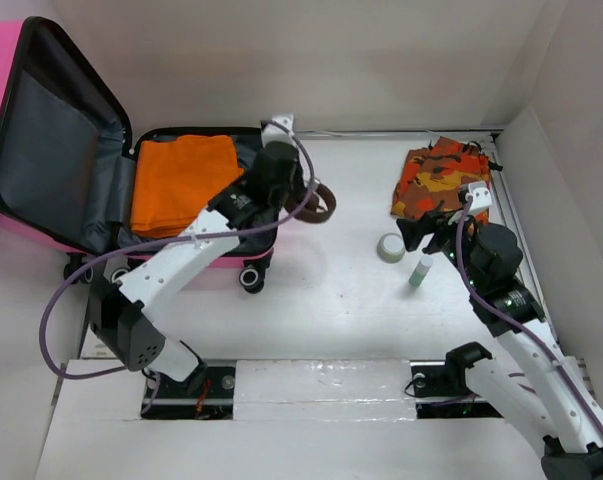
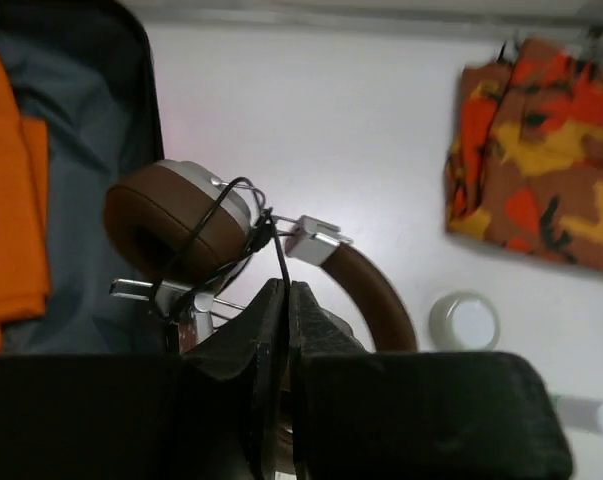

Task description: Pack the luggage

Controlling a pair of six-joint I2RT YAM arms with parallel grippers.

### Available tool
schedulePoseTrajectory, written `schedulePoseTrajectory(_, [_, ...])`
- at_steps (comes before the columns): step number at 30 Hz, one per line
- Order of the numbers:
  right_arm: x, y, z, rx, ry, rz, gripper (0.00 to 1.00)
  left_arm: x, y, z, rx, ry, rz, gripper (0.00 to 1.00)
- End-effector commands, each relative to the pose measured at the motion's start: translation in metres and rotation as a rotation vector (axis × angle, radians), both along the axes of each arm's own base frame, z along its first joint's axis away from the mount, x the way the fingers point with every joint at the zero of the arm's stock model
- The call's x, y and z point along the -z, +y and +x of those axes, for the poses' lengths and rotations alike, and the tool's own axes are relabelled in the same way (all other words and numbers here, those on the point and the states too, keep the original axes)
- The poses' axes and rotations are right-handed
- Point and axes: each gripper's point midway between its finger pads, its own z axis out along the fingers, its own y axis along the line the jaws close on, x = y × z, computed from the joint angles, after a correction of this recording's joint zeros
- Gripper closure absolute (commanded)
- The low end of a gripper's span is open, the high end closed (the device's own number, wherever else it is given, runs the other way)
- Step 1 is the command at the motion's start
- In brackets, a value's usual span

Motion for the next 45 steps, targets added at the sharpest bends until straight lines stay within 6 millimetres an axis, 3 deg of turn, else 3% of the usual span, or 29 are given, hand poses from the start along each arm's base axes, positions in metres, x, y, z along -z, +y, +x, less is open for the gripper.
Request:
schedulePoseTrajectory(1, [-0.025,0.007,-0.001,-0.036,-0.083,0.026,0.23,-0.094,0.036,0.035,-0.103,-0.195,-0.105,1.00])
schedulePoseTrajectory(3, [-0.025,0.007,-0.001,-0.036,-0.083,0.026,0.23,-0.112,0.060,0.050,-0.171,-0.220,-0.129,1.00])
schedulePoseTrajectory(4, [-0.025,0.007,-0.001,-0.036,-0.083,0.026,0.23,-0.110,0.088,0.061,-0.247,-0.216,-0.132,1.00])
schedulePoseTrajectory(6, [-0.031,0.006,-0.005,-0.036,-0.103,0.033,0.23,-0.110,0.115,0.071,-0.319,-0.218,-0.144,1.00])
schedulePoseTrajectory(7, [-0.031,0.006,-0.005,-0.036,-0.103,0.033,0.23,-0.097,0.142,0.079,-0.386,-0.200,-0.119,1.00])
schedulePoseTrajectory(9, [-0.030,0.005,-0.007,-0.036,-0.104,0.033,0.23,-0.077,0.166,0.084,-0.461,-0.165,-0.124,1.00])
schedulePoseTrajectory(10, [-0.032,0.004,-0.009,-0.036,-0.113,0.037,0.23,-0.048,0.190,0.092,-0.518,-0.109,-0.107,0.97])
schedulePoseTrajectory(12, [-0.032,0.004,-0.009,-0.036,-0.113,0.037,0.23,-0.016,0.203,0.099,-0.531,-0.032,-0.144,0.61])
schedulePoseTrajectory(13, [-0.032,0.004,-0.009,-0.036,-0.113,0.037,0.23,0.000,0.206,0.101,-0.530,0.006,-0.155,0.31])
schedulePoseTrajectory(14, [-0.032,0.004,-0.009,-0.036,-0.113,0.037,0.23,0.021,0.203,0.102,-0.527,0.051,-0.150,0.23])
schedulePoseTrajectory(16, [-0.032,0.004,-0.009,-0.036,-0.113,0.037,0.23,0.026,0.202,0.101,-0.543,0.064,-0.178,0.12])
schedulePoseTrajectory(17, [-0.032,0.004,-0.009,-0.036,-0.113,0.037,0.23,0.038,0.202,0.098,-0.551,0.089,-0.177,0.10])
schedulePoseTrajectory(18, [-0.032,0.003,-0.008,-0.025,-0.113,0.036,0.22,0.018,0.195,0.094,-0.522,0.029,-0.212,0.10])
schedulePoseTrajectory(19, [-0.032,0.003,-0.008,-0.025,-0.113,0.036,0.22,0.011,0.190,0.090,-0.506,0.000,-0.228,0.10])
schedulePoseTrajectory(20, [-0.032,0.003,-0.008,-0.025,-0.113,0.036,0.22,0.004,0.181,0.085,-0.481,-0.024,-0.241,0.10])
schedulePoseTrajectory(21, [-0.032,0.001,-0.007,-0.016,-0.113,0.036,0.22,-0.011,0.158,0.075,-0.425,-0.072,-0.218,0.12])
schedulePoseTrajectory(24, [-0.030,-0.003,-0.005,0.011,-0.105,0.032,0.22,-0.015,0.095,0.056,-0.264,-0.073,-0.183,0.12])
schedulePoseTrajectory(25, [-0.030,-0.010,-0.005,0.046,-0.105,0.031,0.22,-0.010,0.040,0.041,-0.124,-0.072,-0.169,0.13])
schedulePoseTrajectory(27, [-0.035,-0.020,-0.009,0.093,-0.117,0.045,0.22,0.003,-0.013,0.022,0.006,-0.064,-0.156,0.13])
schedulePoseTrajectory(28, [-0.033,-0.029,-0.010,0.143,-0.112,0.042,0.22,0.019,-0.061,0.002,0.123,-0.043,-0.160,0.13])
schedulePoseTrajectory(31, [-0.046,-0.044,-0.020,0.202,-0.155,0.072,0.22,0.062,-0.119,-0.016,0.259,0.024,-0.118,0.15])
schedulePoseTrajectory(36, [-0.049,-0.046,-0.021,0.211,-0.165,0.077,0.20,0.107,-0.178,-0.015,0.401,0.166,-0.118,0.18])
schedulePoseTrajectory(38, [-0.044,-0.045,-0.018,0.211,-0.148,0.069,0.14,0.113,-0.203,-0.010,0.441,0.159,-0.076,0.17])
schedulePoseTrajectory(40, [-0.041,-0.042,-0.015,0.202,-0.136,0.062,0.09,0.120,-0.224,-0.021,0.484,0.153,-0.032,0.16])
schedulePoseTrajectory(41, [-0.038,-0.041,-0.013,0.202,-0.126,0.057,0.07,0.106,-0.236,-0.018,0.501,0.125,-0.042,0.14])
schedulePoseTrajectory(42, [-0.038,-0.041,-0.013,0.202,-0.126,0.057,0.06,0.127,-0.239,-0.014,0.489,0.156,-0.008,0.14])
schedulePoseTrajectory(43, [-0.038,-0.041,-0.013,0.202,-0.126,0.057,0.06,0.132,-0.242,-0.012,0.488,0.165,0.000,0.14])
schedulePoseTrajectory(44, [-0.038,-0.041,-0.013,0.202,-0.126,0.057,0.05,0.136,-0.245,-0.010,0.487,0.174,0.008,0.13])
schedulePoseTrajectory(45, [-0.038,-0.041,-0.013,0.202,-0.126,0.057,0.05,0.126,-0.254,-0.004,0.488,0.158,-0.006,0.13])
